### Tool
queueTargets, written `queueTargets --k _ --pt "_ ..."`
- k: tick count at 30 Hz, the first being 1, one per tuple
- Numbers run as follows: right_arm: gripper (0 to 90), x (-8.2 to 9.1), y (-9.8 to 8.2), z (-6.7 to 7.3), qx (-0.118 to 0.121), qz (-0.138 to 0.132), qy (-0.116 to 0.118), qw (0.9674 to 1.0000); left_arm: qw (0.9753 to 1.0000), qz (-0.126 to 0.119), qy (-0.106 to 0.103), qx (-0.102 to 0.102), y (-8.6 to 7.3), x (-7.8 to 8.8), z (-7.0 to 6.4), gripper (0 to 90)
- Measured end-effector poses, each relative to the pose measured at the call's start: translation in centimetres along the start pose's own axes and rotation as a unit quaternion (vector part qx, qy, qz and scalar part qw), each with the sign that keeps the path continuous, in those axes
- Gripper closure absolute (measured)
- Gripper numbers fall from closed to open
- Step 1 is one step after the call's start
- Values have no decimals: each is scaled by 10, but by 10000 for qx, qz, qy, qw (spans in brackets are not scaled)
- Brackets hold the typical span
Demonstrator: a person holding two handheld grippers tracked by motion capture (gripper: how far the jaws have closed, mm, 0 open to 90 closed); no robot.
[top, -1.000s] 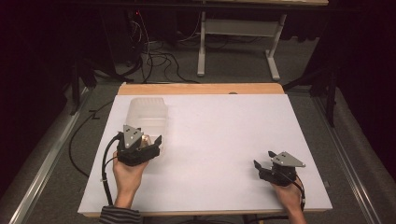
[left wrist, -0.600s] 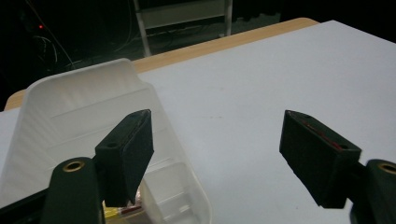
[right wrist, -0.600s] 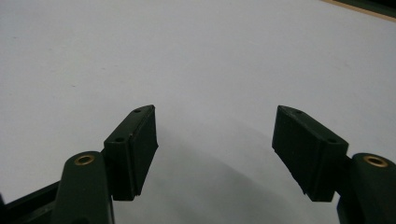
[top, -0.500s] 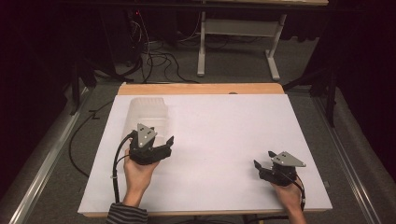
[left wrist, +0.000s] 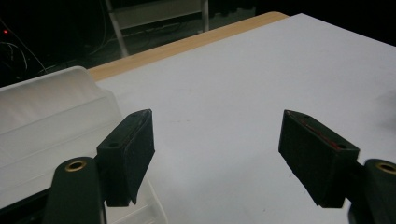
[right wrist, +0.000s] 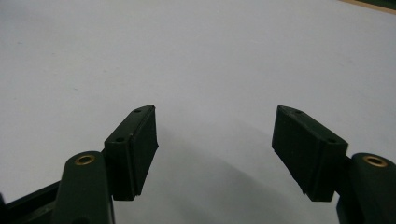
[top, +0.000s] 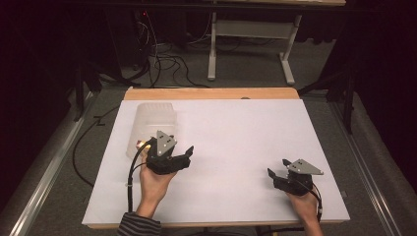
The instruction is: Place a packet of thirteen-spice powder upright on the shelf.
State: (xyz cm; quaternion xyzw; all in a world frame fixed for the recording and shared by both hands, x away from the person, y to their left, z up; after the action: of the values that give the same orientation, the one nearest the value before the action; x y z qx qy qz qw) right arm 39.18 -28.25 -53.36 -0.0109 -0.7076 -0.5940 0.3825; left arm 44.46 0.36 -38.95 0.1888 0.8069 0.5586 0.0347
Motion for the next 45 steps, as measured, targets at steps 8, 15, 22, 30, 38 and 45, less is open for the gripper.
queueTargets --k 8,15,22,30,38,45 --pt "313 0 0 -2 -107 -29 49 9999 9999 52 -134 32 -5 0 -9 273" --pt "313 1 0 -2 -152 -21 70 9999 9996 75 -246 86 -9 0 -19 273" --pt "313 0 0 -2 -136 -21 70 9999 9993 165 -332 87 -19 1 -25 273" --pt "313 1 0 -2 -136 -24 67 9999 9987 229 -442 82 -27 1 -34 273" --pt "313 0 0 -2 -141 -18 57 9999 9982 322 -491 129 -37 1 -38 273" --pt "313 0 0 -2 -127 -15 58 9999 9976 386 -557 163 -46 3 -43 274"
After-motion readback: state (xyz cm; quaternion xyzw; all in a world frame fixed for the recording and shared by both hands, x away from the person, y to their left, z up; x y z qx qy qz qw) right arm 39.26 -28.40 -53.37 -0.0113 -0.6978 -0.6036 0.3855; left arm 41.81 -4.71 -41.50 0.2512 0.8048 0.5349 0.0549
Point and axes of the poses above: each handheld gripper's, and its own axes: x roughly backward along the jaws, y roughly out of its top, z roughly to its left, the point moved 10 cm from there along -x, roughly forward along the jaws, and after that the axes turned 9 degrees about y, right-handed, at the moved point
